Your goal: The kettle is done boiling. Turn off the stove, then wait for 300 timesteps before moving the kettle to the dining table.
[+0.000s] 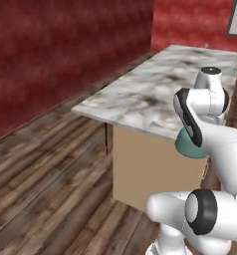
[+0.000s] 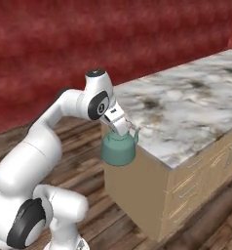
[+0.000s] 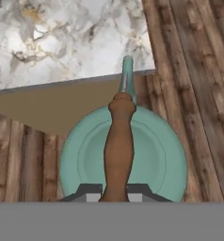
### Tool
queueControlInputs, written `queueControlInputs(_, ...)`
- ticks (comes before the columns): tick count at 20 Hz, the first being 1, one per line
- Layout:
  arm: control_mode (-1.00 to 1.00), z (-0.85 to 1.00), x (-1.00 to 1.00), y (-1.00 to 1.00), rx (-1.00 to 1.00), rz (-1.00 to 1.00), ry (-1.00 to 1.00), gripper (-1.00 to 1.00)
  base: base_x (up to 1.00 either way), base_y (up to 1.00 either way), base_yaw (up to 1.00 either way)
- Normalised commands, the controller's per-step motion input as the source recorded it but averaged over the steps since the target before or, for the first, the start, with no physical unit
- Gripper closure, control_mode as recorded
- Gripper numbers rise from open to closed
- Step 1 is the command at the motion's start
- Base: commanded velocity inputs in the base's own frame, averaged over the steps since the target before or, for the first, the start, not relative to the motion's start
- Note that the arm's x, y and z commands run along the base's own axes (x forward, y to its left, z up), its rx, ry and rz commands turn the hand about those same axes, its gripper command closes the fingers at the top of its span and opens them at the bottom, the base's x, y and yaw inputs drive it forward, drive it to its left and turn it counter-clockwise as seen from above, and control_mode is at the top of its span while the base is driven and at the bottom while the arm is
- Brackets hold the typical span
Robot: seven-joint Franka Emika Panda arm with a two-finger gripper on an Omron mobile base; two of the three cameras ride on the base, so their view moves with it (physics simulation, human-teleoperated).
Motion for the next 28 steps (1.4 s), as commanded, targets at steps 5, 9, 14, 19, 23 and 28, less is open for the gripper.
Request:
queueControlInputs(5, 1.00, 0.00, 0.00, 0.00, 0.00, 0.00, 0.00, 1.00, 0.54, 0.86, -0.33)
queueControlInputs(9, 1.00, 0.00, 0.00, 0.00, 0.00, 0.00, 0.00, 1.00, 0.52, 0.90, -0.33)
queueControlInputs(14, 1.00, 0.00, 0.00, 0.00, 0.00, 0.00, 0.00, 1.00, 0.52, 0.89, -0.33)
queueControlInputs(19, 1.00, 0.00, 0.00, 0.00, 0.00, 0.00, 0.00, 1.00, 0.47, 0.86, -0.33)
queueControlInputs(23, 1.00, 0.00, 0.00, 0.00, 0.00, 0.00, 0.00, 1.00, 0.47, 0.86, -0.33)
queueControlInputs(28, 1.00, 0.00, 0.00, 0.00, 0.00, 0.00, 0.00, 1.00, 0.49, 0.82, -0.33)
